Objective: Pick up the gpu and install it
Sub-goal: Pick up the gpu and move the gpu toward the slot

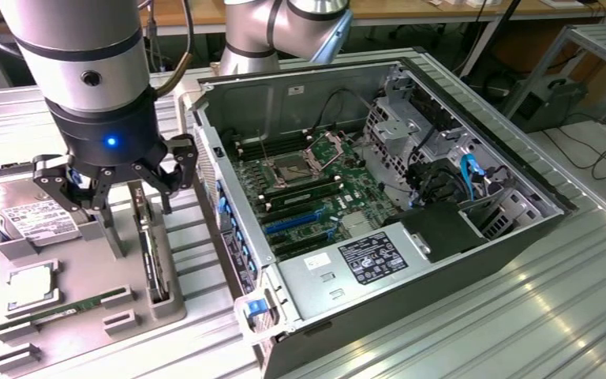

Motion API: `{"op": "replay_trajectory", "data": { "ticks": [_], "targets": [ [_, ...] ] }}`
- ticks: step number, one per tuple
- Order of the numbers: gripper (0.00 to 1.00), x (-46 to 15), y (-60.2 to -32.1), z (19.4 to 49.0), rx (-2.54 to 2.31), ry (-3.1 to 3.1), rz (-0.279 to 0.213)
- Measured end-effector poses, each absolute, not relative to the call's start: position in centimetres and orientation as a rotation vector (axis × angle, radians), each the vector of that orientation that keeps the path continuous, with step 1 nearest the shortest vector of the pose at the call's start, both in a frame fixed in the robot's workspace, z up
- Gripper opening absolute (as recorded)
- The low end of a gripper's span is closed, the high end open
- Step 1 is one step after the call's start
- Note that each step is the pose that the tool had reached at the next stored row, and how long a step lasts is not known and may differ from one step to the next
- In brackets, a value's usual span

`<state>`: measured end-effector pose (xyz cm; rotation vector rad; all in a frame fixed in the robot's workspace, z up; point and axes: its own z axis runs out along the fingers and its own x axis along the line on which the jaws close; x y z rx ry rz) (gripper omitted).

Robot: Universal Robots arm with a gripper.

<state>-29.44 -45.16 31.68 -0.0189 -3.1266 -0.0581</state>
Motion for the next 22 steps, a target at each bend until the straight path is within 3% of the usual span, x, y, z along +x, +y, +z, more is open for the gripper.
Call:
{"op": "replay_trajectory", "data": {
  "ticks": [22],
  "targets": [
    [0.66, -29.4, -45.2, 30.0, -0.019, -3.126, -0.051]
  ]
}}
